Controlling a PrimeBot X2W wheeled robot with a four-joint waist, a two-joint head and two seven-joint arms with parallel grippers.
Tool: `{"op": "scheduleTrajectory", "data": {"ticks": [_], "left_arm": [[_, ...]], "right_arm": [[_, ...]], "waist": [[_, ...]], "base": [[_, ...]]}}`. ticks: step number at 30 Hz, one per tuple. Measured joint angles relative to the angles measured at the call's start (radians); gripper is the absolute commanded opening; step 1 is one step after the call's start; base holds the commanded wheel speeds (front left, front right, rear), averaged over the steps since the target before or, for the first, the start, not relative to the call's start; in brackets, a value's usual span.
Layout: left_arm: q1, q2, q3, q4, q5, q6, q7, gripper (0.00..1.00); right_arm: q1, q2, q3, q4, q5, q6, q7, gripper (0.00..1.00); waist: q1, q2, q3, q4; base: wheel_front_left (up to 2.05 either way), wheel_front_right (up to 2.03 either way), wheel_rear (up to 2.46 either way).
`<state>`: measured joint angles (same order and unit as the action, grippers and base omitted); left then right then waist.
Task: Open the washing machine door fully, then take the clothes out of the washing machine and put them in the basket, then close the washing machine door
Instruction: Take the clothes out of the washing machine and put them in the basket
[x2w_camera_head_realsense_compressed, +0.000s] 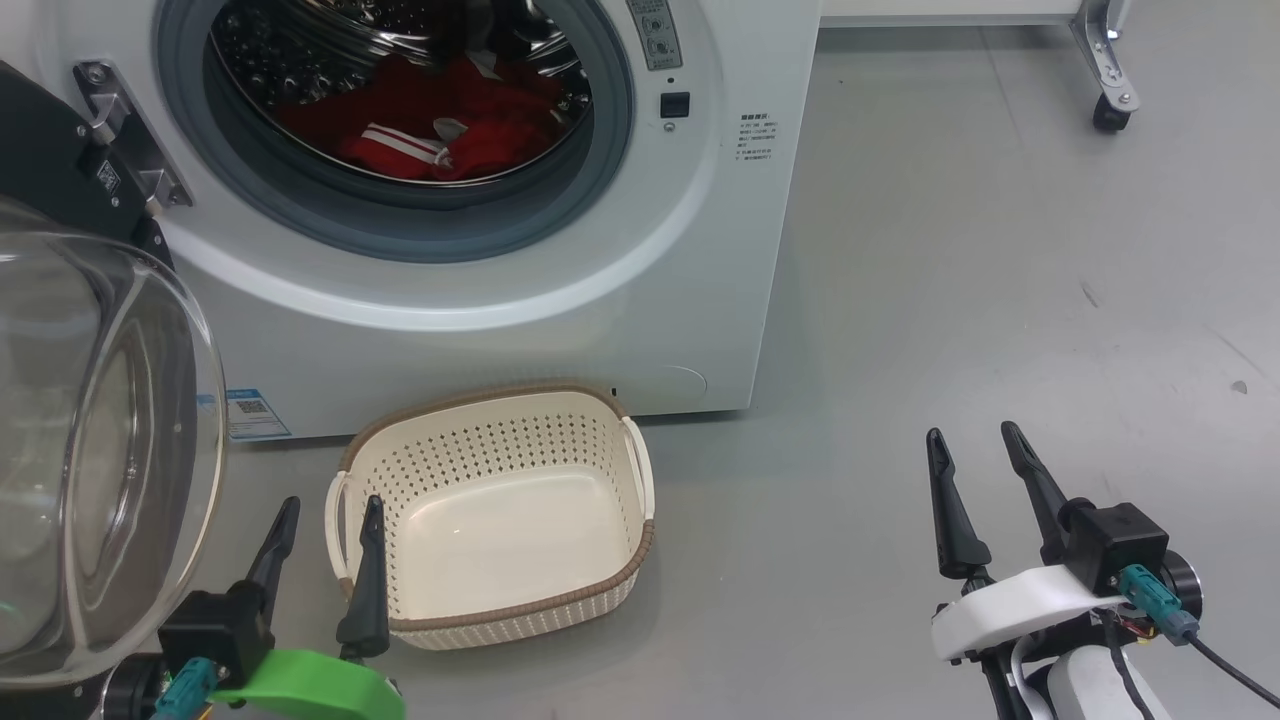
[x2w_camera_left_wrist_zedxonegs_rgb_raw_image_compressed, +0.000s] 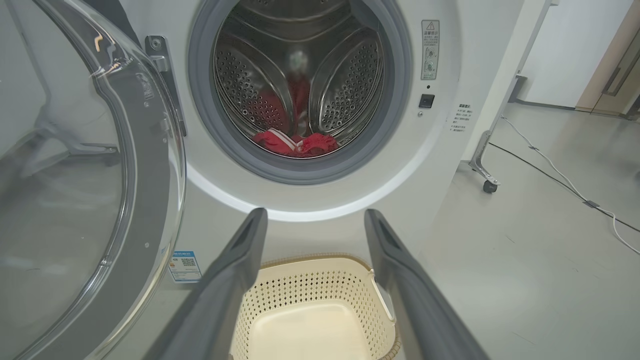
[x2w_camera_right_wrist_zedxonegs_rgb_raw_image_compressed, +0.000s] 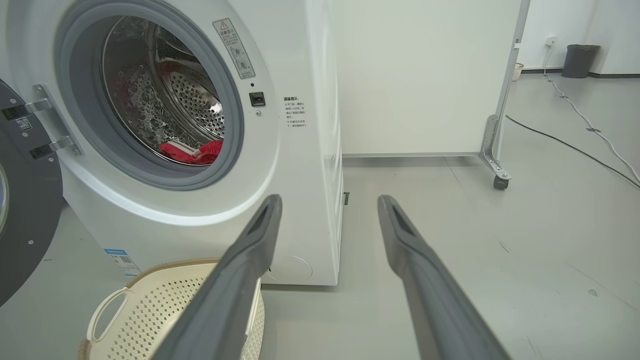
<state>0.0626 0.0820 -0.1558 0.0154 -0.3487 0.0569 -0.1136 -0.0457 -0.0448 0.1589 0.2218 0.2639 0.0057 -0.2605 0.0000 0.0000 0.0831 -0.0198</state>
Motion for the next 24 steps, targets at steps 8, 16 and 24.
{"op": "scheduleTrajectory", "data": {"ticks": [8, 16, 24], "left_arm": [[0.000, 0.000, -0.004, -0.008, 0.000, 0.000, 0.007, 1.00], [0.000, 0.000, -0.003, -0.009, 0.000, 0.000, 0.007, 1.00], [0.000, 0.000, -0.003, -0.012, 0.000, 0.000, 0.007, 1.00]], "right_arm": [[0.000, 0.000, 0.000, -0.001, 0.000, 0.000, 0.000, 1.00], [0.000, 0.000, 0.001, -0.001, 0.000, 0.000, 0.000, 1.00], [-0.001, 0.000, 0.000, -0.003, 0.000, -0.001, 0.000, 1.00]], "waist": [[0.0000, 0.0000, 0.004, 0.000], [0.0000, 0.0000, 0.008, 0.000], [0.0000, 0.0000, 0.012, 0.002]], "base": [[0.94, -0.94, 0.00], [0.63, -0.63, 0.00], [0.30, -0.30, 0.00]]}}
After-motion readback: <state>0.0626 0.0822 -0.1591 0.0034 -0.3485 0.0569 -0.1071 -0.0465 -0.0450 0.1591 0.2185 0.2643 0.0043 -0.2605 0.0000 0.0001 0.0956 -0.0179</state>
